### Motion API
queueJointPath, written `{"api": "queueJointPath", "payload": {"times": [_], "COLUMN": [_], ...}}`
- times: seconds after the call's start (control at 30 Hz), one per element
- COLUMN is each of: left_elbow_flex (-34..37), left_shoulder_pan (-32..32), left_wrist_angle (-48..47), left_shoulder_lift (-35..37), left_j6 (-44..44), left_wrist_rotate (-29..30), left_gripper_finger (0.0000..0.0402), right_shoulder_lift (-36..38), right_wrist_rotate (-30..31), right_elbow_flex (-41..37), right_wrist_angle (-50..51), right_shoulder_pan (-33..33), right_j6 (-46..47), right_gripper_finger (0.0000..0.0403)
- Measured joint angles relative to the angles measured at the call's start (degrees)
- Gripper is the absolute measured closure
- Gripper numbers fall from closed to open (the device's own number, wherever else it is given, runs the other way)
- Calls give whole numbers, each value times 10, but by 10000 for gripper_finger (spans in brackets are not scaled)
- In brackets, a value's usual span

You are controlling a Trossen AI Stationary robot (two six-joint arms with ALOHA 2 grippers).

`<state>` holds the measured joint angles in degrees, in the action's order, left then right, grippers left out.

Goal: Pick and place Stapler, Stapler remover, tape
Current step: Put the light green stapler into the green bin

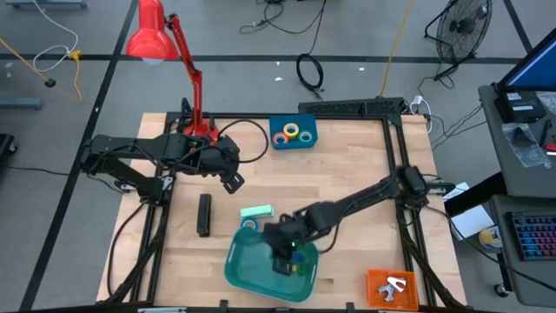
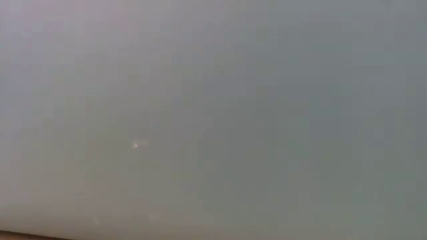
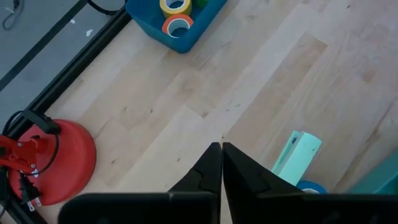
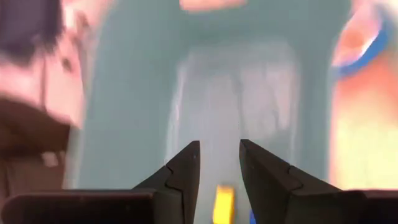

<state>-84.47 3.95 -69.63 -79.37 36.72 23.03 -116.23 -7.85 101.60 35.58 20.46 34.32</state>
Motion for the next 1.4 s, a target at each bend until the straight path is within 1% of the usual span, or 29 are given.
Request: {"api": "queueJointPath", "payload": {"times": [0.13, 0.43, 0.6, 0.73, 0.83, 1.0, 1.17, 1.27, 1.3, 1.4], "left_elbow_flex": [0, 0, 0, 0, 0, 0, 0, 0, 0, 0], "left_shoulder_pan": [0, -4, -18, -41, -64, -111, -163, -182, -188, -198], "left_wrist_angle": [1, 12, 27, 50, 75, 113, 147, 153, 153, 153], "left_shoulder_lift": [0, 0, 0, 0, -5, -7, -9, -17, -18, -18], "left_j6": [-5, -24, -27, -48, -61, -64, -71, -75, -75, -83], "left_wrist_rotate": [-4, -20, -27, -56, -84, -123, -182, -196, -203, -219], "left_gripper_finger": [398, 362, 354, 359, 363, 366, 366, 366, 366, 366], "right_shoulder_lift": [46, 138, 193, 239, 266, 296, 306, 306, 306, 305], "right_wrist_rotate": [56, 178, 200, 230, 230, 231, 231, 228, 224, 182], "right_elbow_flex": [0, 0, 0, 0, 0, 0, 0, -11, -20, -58], "right_wrist_angle": [-33, -42, -37, -29, -12, 48, 131, 157, 155, 135], "right_shoulder_pan": [-16, -32, -40, -48, -70, -119, -178, -208, -218, -252], "right_j6": [21, 39, 19, -19, -52, -110, -144, -178, -185, -198], "right_gripper_finger": [294, 294, 293, 293, 293, 293, 293, 293, 293, 293]}}
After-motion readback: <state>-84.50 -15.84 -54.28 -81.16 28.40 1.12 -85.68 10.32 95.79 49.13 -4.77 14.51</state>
